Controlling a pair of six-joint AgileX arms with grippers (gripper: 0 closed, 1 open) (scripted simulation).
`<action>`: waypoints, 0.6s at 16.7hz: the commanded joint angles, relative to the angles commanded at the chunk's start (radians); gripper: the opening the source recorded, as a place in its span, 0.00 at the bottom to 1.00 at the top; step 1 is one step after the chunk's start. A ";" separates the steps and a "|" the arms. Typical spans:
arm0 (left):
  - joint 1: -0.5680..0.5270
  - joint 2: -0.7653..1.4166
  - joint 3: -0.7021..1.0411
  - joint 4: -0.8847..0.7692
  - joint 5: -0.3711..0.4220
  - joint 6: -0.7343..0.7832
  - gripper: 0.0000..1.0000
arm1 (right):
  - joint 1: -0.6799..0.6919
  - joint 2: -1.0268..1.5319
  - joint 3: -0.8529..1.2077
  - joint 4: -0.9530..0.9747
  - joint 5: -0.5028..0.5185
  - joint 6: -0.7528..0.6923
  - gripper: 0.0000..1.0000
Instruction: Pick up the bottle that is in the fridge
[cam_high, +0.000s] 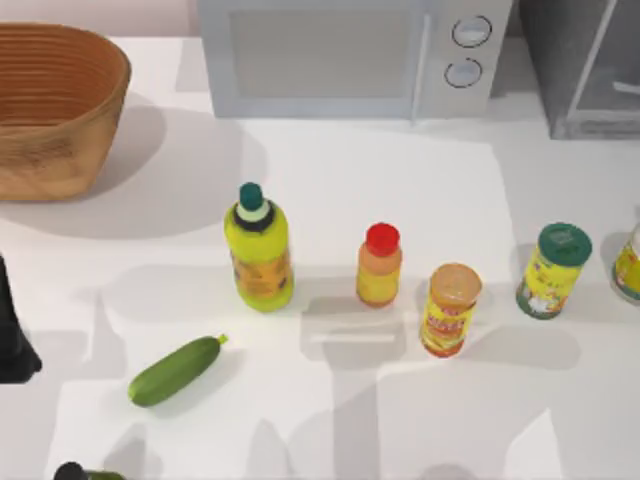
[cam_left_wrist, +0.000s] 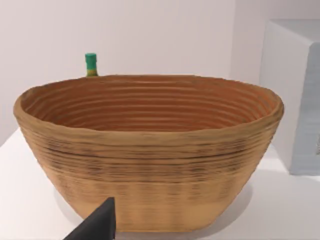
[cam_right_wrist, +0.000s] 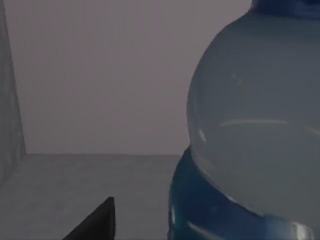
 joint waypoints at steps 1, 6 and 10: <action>0.000 0.000 0.000 0.000 0.000 0.000 1.00 | 0.000 0.000 0.000 0.000 0.000 0.000 1.00; 0.000 0.000 0.000 0.000 0.000 0.000 1.00 | 0.000 0.000 0.000 0.000 0.000 0.000 0.77; 0.000 0.000 0.000 0.000 0.000 0.000 1.00 | 0.000 0.000 0.000 0.000 0.000 0.000 0.47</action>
